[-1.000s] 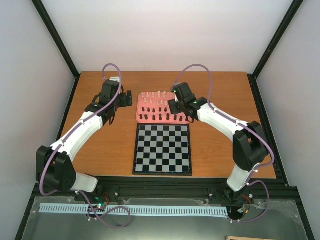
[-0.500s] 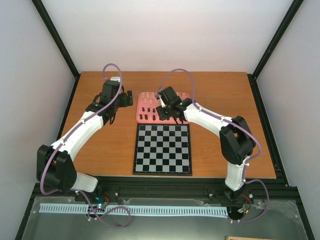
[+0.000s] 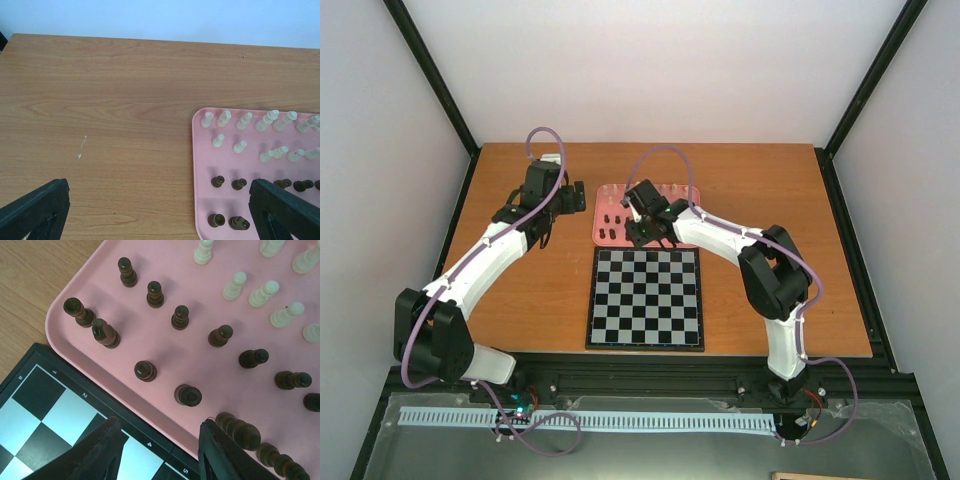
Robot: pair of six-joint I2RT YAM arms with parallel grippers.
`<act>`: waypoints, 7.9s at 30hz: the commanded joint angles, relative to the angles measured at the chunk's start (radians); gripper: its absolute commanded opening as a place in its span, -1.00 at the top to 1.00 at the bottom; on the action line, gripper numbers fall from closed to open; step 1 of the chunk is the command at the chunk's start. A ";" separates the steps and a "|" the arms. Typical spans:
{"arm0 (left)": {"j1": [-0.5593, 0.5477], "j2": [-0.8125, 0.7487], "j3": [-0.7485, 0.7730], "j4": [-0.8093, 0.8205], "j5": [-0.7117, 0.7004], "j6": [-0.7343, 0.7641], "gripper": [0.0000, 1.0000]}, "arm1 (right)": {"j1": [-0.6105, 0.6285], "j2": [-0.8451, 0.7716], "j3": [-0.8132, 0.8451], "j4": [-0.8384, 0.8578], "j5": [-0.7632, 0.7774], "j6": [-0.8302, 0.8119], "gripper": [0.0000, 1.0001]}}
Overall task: Set up the chess pieces on the board
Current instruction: Pick up the chess piece from the storage box, then place the chess piece on the chessboard, then pick up the chess piece from the storage box.
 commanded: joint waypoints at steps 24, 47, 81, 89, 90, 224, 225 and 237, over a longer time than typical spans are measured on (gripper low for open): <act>0.002 -0.002 0.017 0.013 -0.043 -0.005 -0.99 | -0.012 0.133 0.118 -0.032 0.053 0.014 0.20; 0.001 0.010 0.022 0.013 -0.045 -0.005 -1.00 | -0.026 0.100 0.112 -0.020 0.046 0.012 0.14; 0.002 0.025 0.030 0.010 -0.006 -0.015 -0.99 | -0.257 -0.205 -0.324 0.099 0.130 0.123 0.16; 0.002 0.036 0.033 0.010 -0.008 -0.014 -0.99 | -0.270 -0.152 -0.303 0.112 0.094 0.116 0.20; 0.002 0.037 0.034 0.010 -0.007 -0.013 -1.00 | -0.270 -0.147 -0.301 0.113 0.092 0.116 0.21; 0.002 0.043 0.027 0.008 -0.003 -0.022 -0.99 | -0.150 -0.260 -0.431 0.078 0.110 0.159 0.56; 0.002 0.043 0.027 0.008 -0.004 -0.022 -0.99 | -0.151 -0.271 -0.435 0.075 0.107 0.159 0.48; 0.002 0.032 0.024 0.008 0.001 -0.023 -0.99 | -0.149 -0.348 -0.422 0.083 0.119 0.154 0.00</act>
